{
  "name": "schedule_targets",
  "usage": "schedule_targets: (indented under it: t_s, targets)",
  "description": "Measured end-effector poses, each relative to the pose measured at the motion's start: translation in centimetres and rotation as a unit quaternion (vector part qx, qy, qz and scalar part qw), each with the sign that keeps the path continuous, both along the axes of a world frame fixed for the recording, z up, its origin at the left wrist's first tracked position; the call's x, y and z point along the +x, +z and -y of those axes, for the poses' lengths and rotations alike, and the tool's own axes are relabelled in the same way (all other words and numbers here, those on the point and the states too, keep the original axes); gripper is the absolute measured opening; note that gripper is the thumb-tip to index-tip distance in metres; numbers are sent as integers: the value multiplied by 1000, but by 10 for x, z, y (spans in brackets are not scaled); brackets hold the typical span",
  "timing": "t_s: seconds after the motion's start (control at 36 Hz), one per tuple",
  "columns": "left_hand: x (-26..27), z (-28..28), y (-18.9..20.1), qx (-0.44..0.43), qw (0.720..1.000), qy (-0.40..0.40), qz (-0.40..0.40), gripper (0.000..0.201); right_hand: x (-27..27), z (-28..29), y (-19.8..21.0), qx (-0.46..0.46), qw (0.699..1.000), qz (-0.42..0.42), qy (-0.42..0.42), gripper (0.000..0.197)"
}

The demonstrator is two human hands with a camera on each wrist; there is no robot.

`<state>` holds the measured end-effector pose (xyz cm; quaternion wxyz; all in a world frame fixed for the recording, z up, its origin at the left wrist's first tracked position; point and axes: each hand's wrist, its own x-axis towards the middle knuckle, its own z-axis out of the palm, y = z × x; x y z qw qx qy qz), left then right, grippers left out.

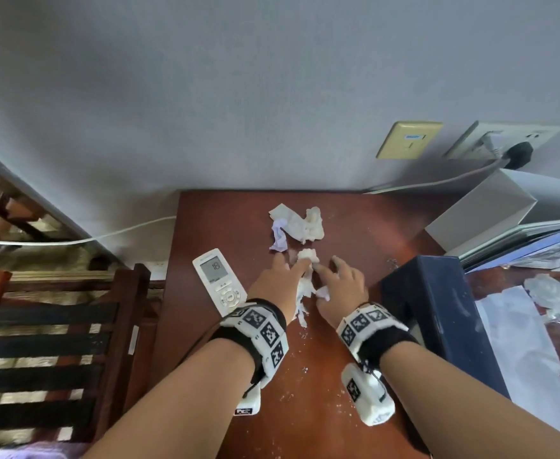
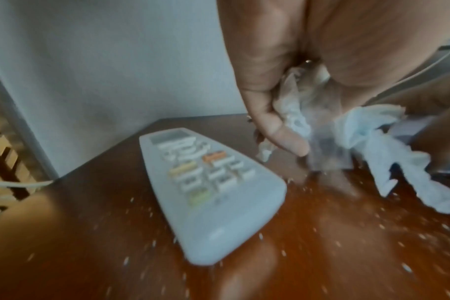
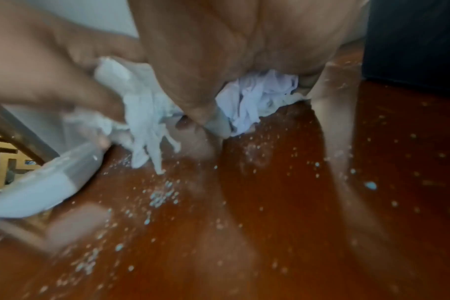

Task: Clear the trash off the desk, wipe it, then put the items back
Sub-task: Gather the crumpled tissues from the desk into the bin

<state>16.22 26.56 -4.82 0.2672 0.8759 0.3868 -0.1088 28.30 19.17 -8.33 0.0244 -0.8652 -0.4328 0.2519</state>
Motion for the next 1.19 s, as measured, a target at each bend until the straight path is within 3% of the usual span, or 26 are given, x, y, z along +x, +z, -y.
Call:
schedule_targets:
  t_s: [0.06, 0.11, 0.31, 0.47, 0.53, 0.61, 0.69, 0.81, 0.89, 1.0, 1.08, 1.19]
  targets:
    - [7, -4, -1, 3, 1000, -27, -7, 93, -3, 1, -2, 0, 1000, -8, -15, 63]
    - [15, -5, -4, 7, 998, -51, -19, 97, -7, 2, -3, 7, 1000, 3, -25, 60]
    - [32, 3, -20, 54, 995, -59, -60, 62, 1, 5, -3, -11, 999, 13, -43, 30]
    - [29, 9, -29, 60, 996, -36, -58, 67, 12, 0, 0, -82, 996, -7, -25, 24]
    - [27, 12, -31, 50, 997, -29, -50, 69, 17, -6, 4, -54, 997, -24, -56, 15]
    - [23, 14, -31, 36, 998, -32, -38, 59, 24, -20, 10, 56, 994, -18, -94, 20]
    - [20, 11, -31, 22, 999, -31, -28, 55, 20, -35, 14, 128, 991, -28, -7, 46]
    - [11, 1, -24, -2, 999, -23, -31, 52, 10, -48, 9, 73, 987, -66, 131, 70]
    - [-1, -17, -16, -25, 1000, -8, 12, 41, 6, -48, 5, -20, 986, -51, 160, 69]
    - [-10, -46, -2, -6, 999, 19, 32, 31, 2, -47, 1, -8, 988, -26, 155, 57]
    - [-11, -66, 3, 32, 999, 39, 18, 37, 5, -52, 4, -16, 990, -27, 136, 45]
    - [-2, -76, -5, 42, 998, 36, -13, 66, 26, -67, 19, 60, 998, -10, 19, 25]
